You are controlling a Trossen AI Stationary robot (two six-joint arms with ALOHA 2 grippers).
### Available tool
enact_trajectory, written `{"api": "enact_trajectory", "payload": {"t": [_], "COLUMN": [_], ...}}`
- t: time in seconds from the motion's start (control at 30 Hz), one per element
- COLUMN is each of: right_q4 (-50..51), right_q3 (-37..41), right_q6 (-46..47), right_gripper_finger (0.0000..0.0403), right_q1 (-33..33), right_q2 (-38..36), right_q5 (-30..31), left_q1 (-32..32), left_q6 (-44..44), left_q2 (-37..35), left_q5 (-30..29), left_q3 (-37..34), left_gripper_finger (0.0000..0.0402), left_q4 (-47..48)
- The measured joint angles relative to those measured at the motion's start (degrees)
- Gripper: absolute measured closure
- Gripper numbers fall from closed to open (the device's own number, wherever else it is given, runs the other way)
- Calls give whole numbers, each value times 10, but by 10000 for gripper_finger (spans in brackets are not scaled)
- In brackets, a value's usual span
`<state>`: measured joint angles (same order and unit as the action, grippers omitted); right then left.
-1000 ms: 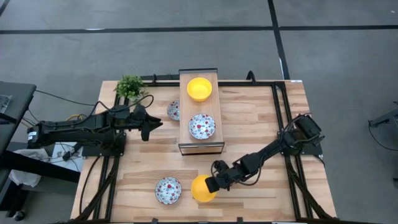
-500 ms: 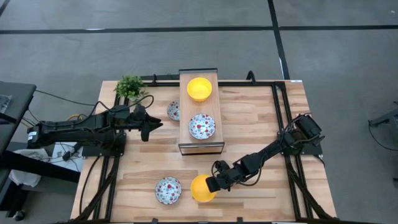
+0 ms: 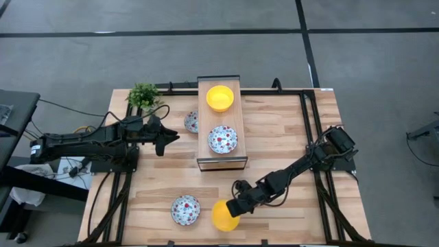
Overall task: Pick & Place Mini bowls
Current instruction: Stack the yellow bowl on top of the yellow bowls on the shelf
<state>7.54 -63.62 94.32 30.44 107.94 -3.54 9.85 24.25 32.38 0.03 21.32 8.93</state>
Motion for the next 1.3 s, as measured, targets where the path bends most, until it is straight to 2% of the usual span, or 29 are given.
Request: {"api": "enact_trajectory", "payload": {"t": [0.33,0.47,0.7,0.83,1.03,1.3], "right_q4": [135,249,524,675,816,824], "right_q3": [-78,-119,-215,-276,-345,-353], "right_q6": [-56,-78,-135,-176,-287,-505], "right_gripper_finger": [401,402,402,402,403,403], "right_q1": [15,15,-4,-32,-98,-237], "right_q2": [-29,-64,-127,-149,-164,-188], "right_q5": [-65,-76,-83,-80,-54,-22], "left_q1": [0,0,0,0,0,0], "left_q6": [0,0,0,0,0,0], "left_q2": [0,0,2,4,3,3], "left_q5": [0,0,1,2,2,2], "left_q3": [0,0,0,0,0,0], "left_gripper_finger": [286,286,286,286,286,286], "left_q4": [0,0,0,0,0,-1]}}
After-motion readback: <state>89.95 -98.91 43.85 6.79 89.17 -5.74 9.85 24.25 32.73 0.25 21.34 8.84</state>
